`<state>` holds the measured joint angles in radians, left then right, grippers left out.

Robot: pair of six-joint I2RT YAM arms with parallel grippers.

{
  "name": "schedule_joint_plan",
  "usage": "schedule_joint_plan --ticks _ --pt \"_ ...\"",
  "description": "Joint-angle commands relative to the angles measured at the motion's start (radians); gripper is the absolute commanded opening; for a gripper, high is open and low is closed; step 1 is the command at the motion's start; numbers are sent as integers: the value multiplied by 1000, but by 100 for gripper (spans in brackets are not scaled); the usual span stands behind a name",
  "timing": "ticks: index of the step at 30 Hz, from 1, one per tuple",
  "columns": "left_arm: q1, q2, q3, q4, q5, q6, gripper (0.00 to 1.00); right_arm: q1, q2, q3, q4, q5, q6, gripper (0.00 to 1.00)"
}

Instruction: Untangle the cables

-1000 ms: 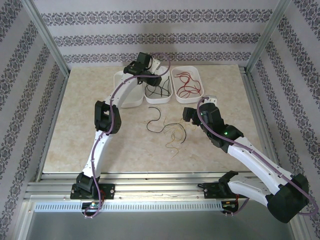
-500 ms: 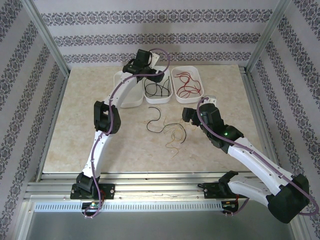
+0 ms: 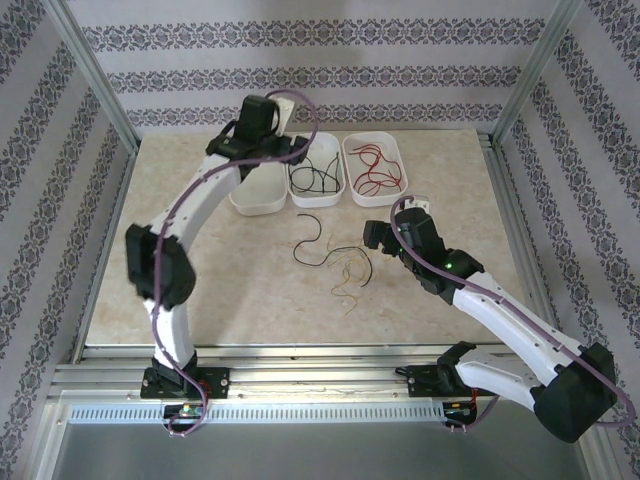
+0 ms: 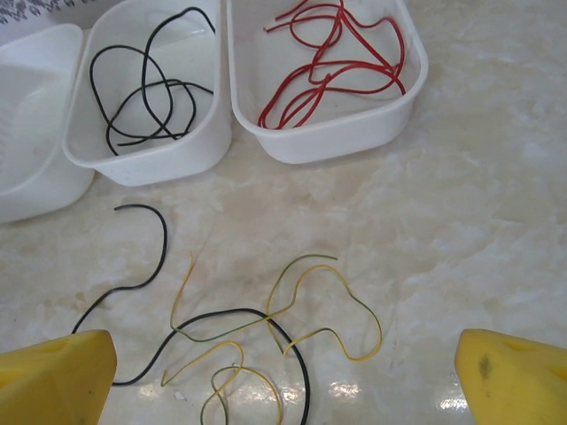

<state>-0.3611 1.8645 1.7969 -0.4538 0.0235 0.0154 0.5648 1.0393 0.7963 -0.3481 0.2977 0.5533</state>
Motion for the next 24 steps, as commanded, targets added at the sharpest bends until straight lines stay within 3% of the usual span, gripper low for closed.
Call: schedule_joint_plan --ticks 1,6,10,13,16,20,24 --pt "-28 -175 -271 152 -39 -162 88 -15 3 14 -31 2 26 98" --pt "-128 -336 -560 112 -120 -318 84 -27 10 24 -34 12 19 98" --pt "-188 -353 -675 35 -120 -503 85 -29 26 39 -46 21 14 98" --pt "-223 -351 -754 65 -104 -624 85 -31 36 36 -43 20 23 98" --pt "-241 -324 -784 97 -70 -692 85 -30 42 30 -33 11 30 98" --pt "-253 -246 -759 81 -40 -729 75 -29 44 23 -30 7 29 98" --pt "-262 -171 -712 47 -40 -780 71 -31 34 7 -23 9 31 98"
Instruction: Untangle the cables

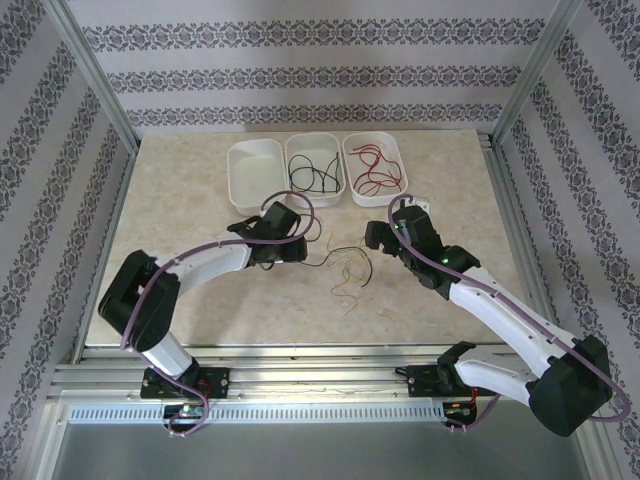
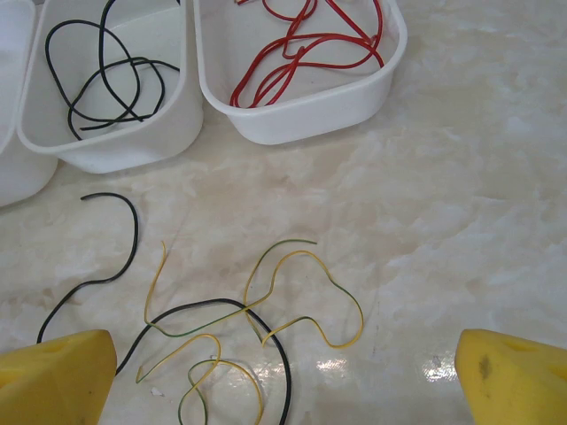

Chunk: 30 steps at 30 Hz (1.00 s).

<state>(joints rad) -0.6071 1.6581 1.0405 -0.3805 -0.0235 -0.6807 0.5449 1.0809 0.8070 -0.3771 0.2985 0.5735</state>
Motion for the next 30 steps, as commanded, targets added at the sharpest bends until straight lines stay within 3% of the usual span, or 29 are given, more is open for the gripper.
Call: schedule_joint_plan --ticks 1,6,13,19,30 --pt "-16 56 68 -59 -8 -111 70 -12 -9 -8 8 7 11 98" --pt "-27 158 204 -225 -68 -167 61 -12 -3 -22 26 1 -1 98" --pt "-52 281 309 -280 -65 -204 45 -22 29 -26 30 -15 -36 98" --pt "-60 305 335 -313 -83 -224 44 -43 33 -43 47 -48 -45 98" --pt "-59 353 360 -360 -94 -224 32 -83 40 -74 69 -77 -35 98"
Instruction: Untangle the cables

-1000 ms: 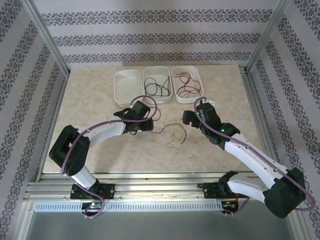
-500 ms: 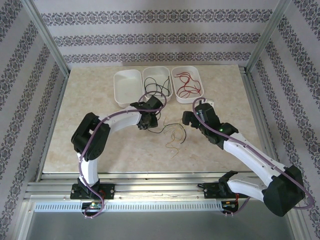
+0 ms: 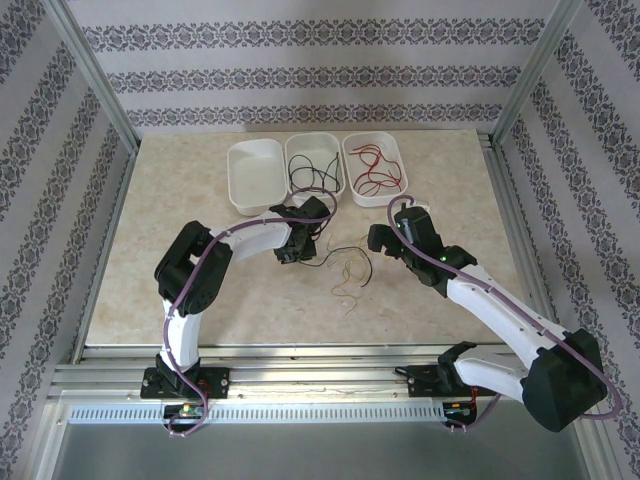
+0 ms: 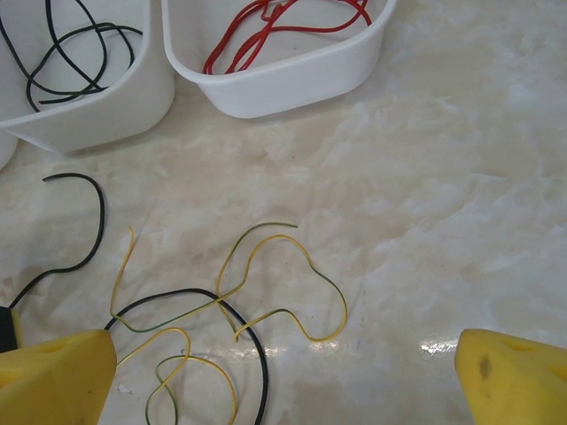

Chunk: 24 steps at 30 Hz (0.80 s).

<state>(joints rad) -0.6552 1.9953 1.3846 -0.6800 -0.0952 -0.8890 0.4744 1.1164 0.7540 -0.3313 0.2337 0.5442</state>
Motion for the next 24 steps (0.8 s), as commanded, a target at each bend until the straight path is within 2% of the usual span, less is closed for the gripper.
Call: schedule_joint_plan --ticks 1,11,16,24 --pt "-11 18 14 -61 -17 -16 32 -16 5 -24 27 -14 -2 98" --pt "-9 32 -17 -40 6 -22 20 -33 22 -24 24 -31 2 98" --pt "-7 30 -15 -36 6 -12 0 -36 19 -22 18 -33 4 98" --pt "-6 -68 -2 -26 -42 37 0 -37 15 -22 18 -51 0 98"
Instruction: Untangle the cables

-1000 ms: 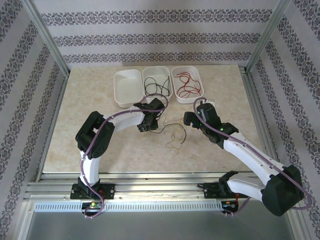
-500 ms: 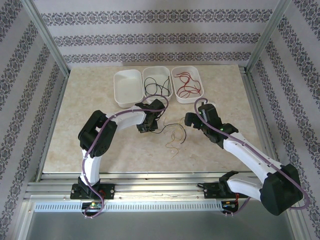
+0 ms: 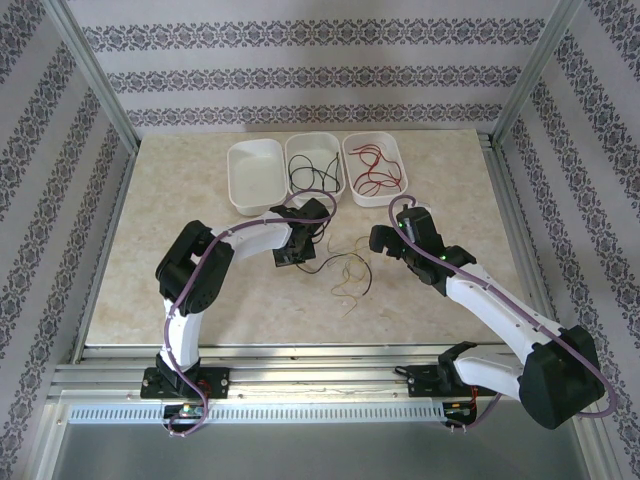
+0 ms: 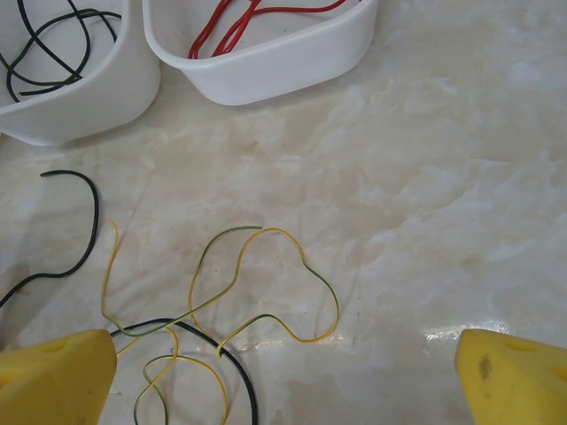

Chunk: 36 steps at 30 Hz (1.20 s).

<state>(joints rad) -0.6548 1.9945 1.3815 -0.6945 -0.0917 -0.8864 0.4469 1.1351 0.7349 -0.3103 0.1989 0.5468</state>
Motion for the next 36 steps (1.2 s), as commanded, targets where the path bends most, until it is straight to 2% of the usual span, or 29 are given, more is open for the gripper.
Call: schedule_joint_plan --ticks 1,10,21,31,36 --pt "-7 -92 -2 1 -59 47 0 -10 -2 -3 3 -25 -5 98" --pt "-6 -313 -73 151 -130 155 0 -10 28 3 18 -44 7 98" --pt "-9 -482 -114 381 -180 396 0 -10 25 -5 36 -35 13 98" --pt "-11 -609 -68 444 -117 486 0 -10 5 -1 42 -33 5 98" --pt "-8 -654 -35 436 -133 534 0 -10 23 19 54 -47 3 98"
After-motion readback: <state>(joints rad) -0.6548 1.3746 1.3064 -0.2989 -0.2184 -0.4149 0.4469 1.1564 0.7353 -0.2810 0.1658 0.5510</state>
